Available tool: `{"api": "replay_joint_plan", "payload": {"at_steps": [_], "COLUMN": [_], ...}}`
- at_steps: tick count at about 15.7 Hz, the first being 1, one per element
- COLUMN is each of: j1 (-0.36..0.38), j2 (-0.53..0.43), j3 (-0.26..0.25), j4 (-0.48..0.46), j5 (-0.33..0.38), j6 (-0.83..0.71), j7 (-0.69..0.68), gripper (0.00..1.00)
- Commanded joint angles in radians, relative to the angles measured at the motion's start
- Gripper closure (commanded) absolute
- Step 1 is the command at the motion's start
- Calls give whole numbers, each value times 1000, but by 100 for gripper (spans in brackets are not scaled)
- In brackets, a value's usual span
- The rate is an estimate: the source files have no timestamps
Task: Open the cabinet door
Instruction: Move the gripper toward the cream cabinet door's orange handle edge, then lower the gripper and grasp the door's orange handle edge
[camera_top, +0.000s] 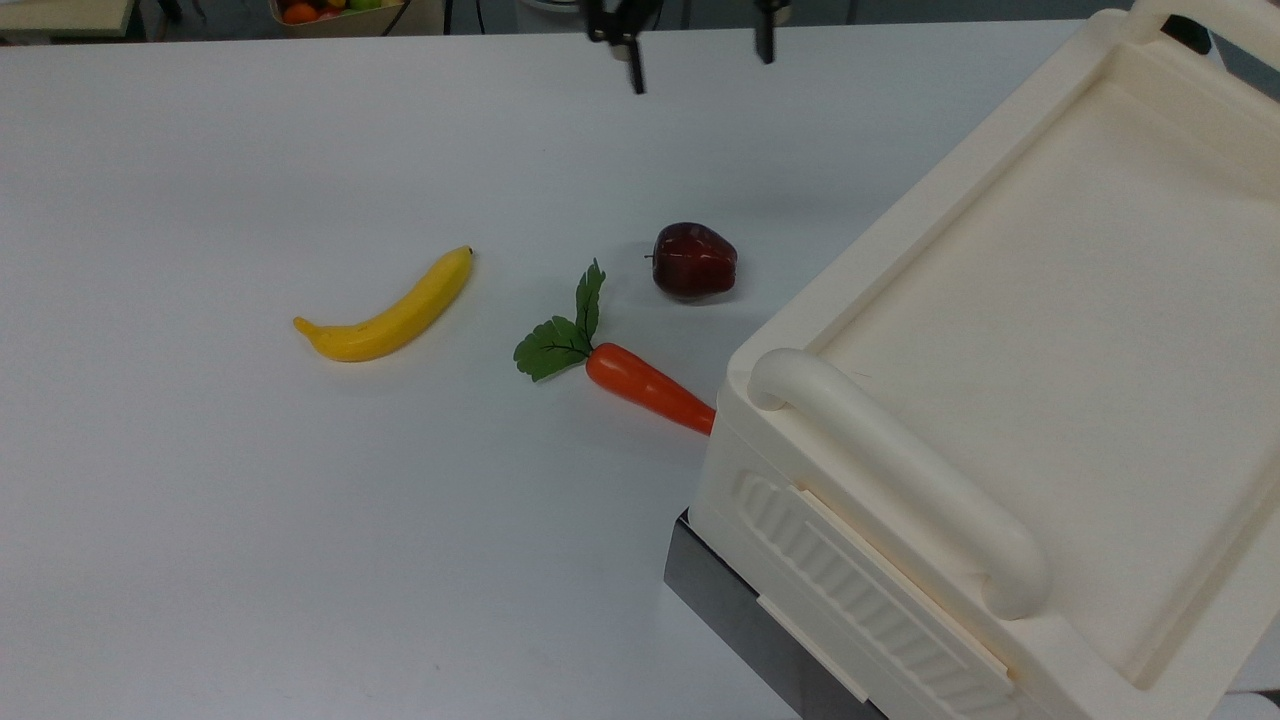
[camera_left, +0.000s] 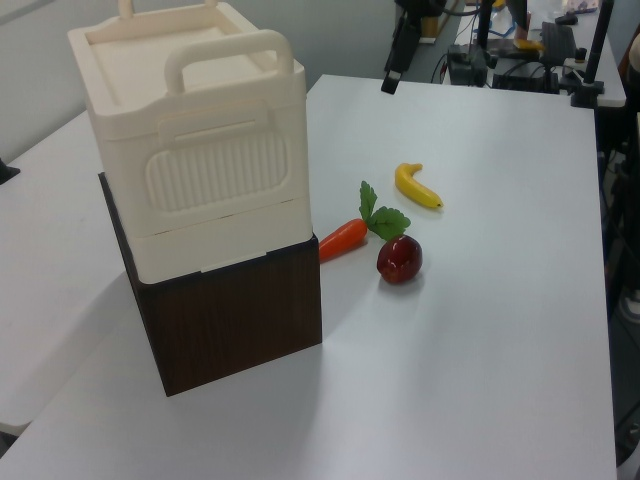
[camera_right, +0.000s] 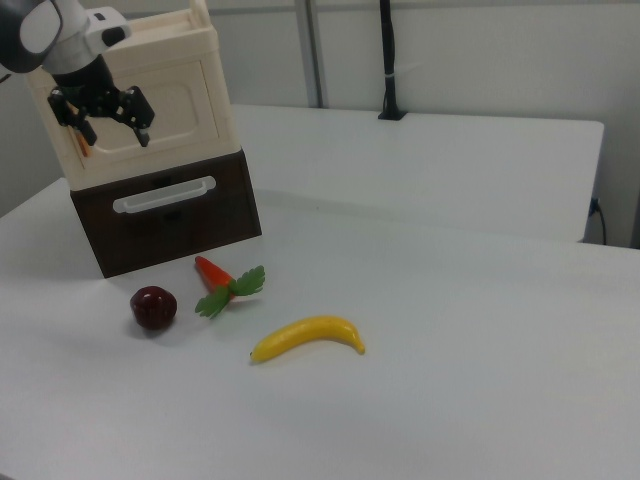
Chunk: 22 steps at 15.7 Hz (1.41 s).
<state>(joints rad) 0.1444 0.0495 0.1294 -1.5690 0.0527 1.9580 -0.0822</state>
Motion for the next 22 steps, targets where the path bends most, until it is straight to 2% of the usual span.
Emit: {"api": "replay_joint_plan", "payload": {"at_steps": [1, 6, 13, 16, 20, 22], "j1": [21, 69, 96, 95, 119, 124], "j2": [18, 50, 84, 116, 165, 187], "j3": [27, 29, 48, 85, 87, 85], "j4": [14, 12, 14, 36, 79, 86], "j5": [58, 118, 128, 127, 125, 124], "j6": [53, 160, 274, 332, 340, 376], "j7": [-131, -303, -373, -363, -314, -315], "gripper": [0, 0, 3, 19, 22, 30]}}
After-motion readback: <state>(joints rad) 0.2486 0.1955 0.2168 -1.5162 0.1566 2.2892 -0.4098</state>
